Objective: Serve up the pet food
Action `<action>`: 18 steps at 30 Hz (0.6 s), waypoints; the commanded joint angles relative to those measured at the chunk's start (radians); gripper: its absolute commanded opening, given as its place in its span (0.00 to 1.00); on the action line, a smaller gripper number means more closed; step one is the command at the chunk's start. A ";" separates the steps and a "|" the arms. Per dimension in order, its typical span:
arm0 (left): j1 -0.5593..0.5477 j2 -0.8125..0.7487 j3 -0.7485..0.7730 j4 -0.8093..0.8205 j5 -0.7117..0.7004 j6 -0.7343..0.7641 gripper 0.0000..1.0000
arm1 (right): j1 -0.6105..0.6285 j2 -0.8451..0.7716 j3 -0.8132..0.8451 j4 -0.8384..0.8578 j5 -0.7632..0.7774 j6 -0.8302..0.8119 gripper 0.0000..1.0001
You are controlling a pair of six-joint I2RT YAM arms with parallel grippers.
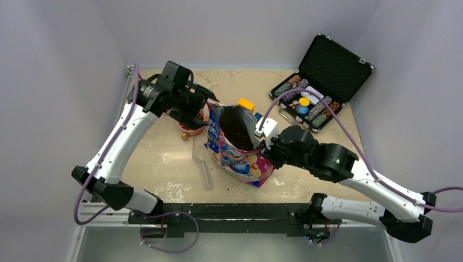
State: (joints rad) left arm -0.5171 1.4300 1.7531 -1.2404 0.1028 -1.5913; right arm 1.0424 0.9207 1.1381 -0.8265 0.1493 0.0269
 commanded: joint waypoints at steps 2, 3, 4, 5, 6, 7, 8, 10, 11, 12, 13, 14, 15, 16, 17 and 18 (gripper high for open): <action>0.002 0.120 0.067 -0.005 0.115 -0.061 0.85 | 0.004 -0.035 0.031 0.057 0.055 -0.011 0.00; 0.002 0.133 0.070 -0.002 0.120 -0.058 0.83 | 0.004 -0.038 0.029 0.056 0.058 -0.010 0.00; 0.002 0.142 0.068 0.004 0.116 -0.056 0.81 | 0.004 -0.041 0.027 0.057 0.060 -0.011 0.00; 0.003 0.147 0.060 0.012 0.105 -0.055 0.78 | 0.003 -0.044 0.023 0.057 0.062 -0.010 0.00; 0.005 0.143 0.045 0.025 0.082 -0.057 0.66 | 0.004 -0.046 0.016 0.055 0.065 -0.011 0.00; 0.011 0.133 0.028 0.058 0.061 -0.055 0.57 | 0.004 -0.050 0.013 0.046 0.067 -0.006 0.00; 0.015 0.122 0.006 0.096 0.039 -0.047 0.36 | 0.004 -0.054 0.008 0.029 0.069 0.002 0.00; 0.034 0.101 -0.022 0.152 0.011 -0.038 0.10 | 0.004 -0.074 -0.014 -0.013 0.063 0.022 0.00; 0.050 0.098 -0.026 0.168 0.011 -0.032 0.00 | 0.004 -0.091 -0.030 -0.039 0.051 0.033 0.00; 0.063 0.099 -0.025 0.171 0.018 -0.032 0.00 | 0.004 -0.116 -0.052 -0.062 0.037 0.047 0.00; 0.074 0.098 -0.020 0.172 0.026 -0.029 0.00 | 0.004 -0.146 -0.076 -0.080 0.020 0.059 0.00; 0.084 0.099 -0.016 0.175 0.030 -0.020 0.00 | 0.004 -0.180 -0.101 -0.095 0.006 0.070 0.00; 0.094 0.097 -0.008 0.170 0.033 -0.013 0.00 | 0.005 -0.214 -0.124 -0.099 -0.005 0.077 0.00; 0.102 0.094 -0.005 0.161 0.038 -0.011 0.00 | 0.004 -0.259 -0.128 -0.096 -0.019 0.080 0.00; 0.109 0.087 -0.005 0.157 0.045 -0.010 0.00 | 0.004 -0.281 -0.128 -0.080 -0.020 0.081 0.00; 0.112 0.080 -0.008 0.155 0.057 -0.010 0.00 | 0.004 -0.286 -0.122 -0.066 -0.020 0.074 0.00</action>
State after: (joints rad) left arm -0.4618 1.5570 1.7332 -1.1629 0.2314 -1.6138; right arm 1.0416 0.7422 1.0153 -0.8024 0.1658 0.0719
